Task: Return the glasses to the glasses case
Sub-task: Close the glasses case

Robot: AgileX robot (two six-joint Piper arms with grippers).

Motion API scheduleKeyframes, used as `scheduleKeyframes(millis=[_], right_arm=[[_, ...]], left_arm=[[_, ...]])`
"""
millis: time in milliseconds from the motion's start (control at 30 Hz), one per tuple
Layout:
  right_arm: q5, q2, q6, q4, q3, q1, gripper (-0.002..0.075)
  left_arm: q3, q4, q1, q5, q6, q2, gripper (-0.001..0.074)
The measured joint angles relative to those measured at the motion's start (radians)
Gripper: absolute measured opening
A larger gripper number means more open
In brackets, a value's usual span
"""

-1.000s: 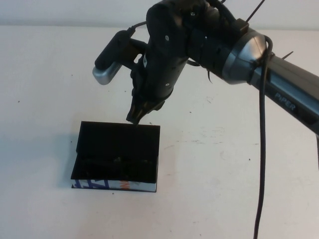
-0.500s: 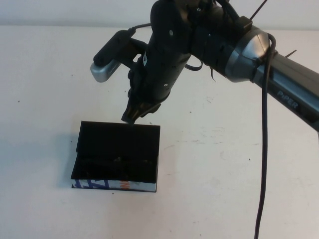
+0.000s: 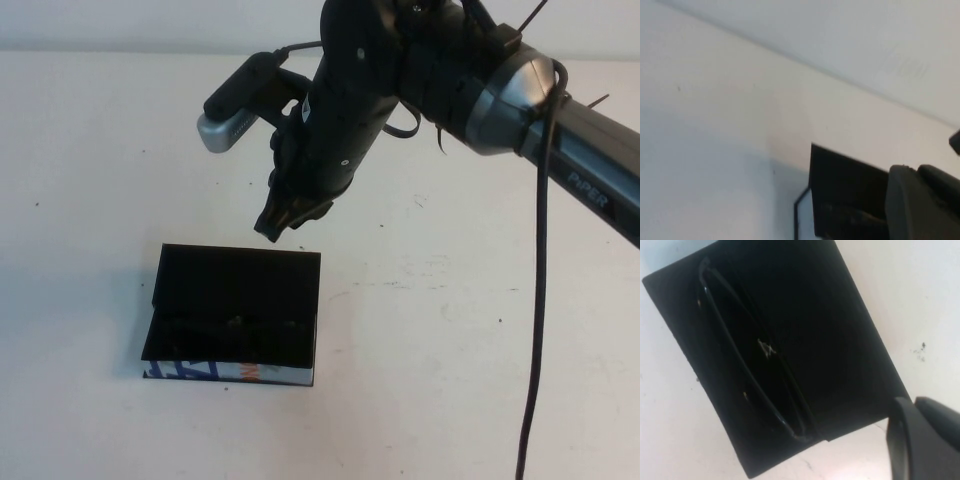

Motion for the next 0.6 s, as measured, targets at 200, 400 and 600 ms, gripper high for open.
scheduleKeyframes(millis=[200,400,600], right_arm=[[0.002,-0.001,0.002,0.018,0.0,-0.007,-0.0011],[0.002,-0.001,0.066,0.039,0.0,-0.065,-0.0011],[-0.061,-0.001,0.082,0.21,0.0,-0.165,-0.0011]], left_arm=[[-0.259,0.011,0.0,0.251,0.076,0.389,-0.0004],[-0.473,-0.053,0.0,0.507,0.32,0.75,-0.0004],[-0.511,-0.265,0.0,0.607,0.659,0.991,-0.0004]])
